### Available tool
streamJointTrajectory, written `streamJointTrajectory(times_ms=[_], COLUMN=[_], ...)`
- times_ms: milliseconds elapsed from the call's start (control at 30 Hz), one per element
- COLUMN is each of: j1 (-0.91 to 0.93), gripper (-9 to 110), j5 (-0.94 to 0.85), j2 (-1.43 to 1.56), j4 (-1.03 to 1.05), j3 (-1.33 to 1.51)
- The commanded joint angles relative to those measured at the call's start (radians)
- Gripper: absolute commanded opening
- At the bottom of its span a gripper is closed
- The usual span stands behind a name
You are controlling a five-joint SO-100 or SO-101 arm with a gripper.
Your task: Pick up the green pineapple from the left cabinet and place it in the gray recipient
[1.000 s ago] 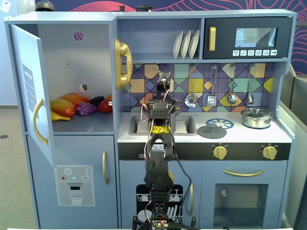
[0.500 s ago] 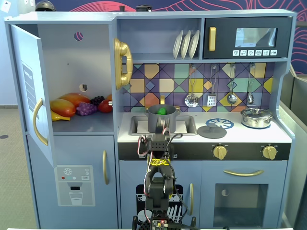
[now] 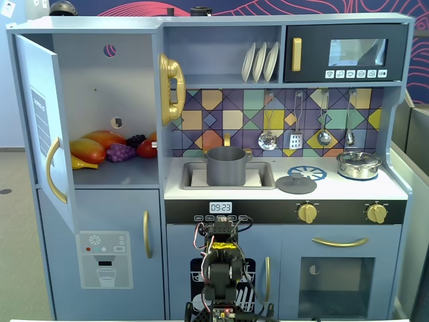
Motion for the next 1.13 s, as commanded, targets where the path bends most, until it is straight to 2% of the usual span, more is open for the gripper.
streamJointTrajectory(times_ms=[0, 167, 1100], j1=[0.035, 0.04, 0.005], gripper=[0, 0, 5], j5=[0.014, 0.067, 0.101], j2=[0.084, 0.138, 0.14], j4=[0.196, 0.359, 0.359], j3=[-0.008, -0.008, -0.008])
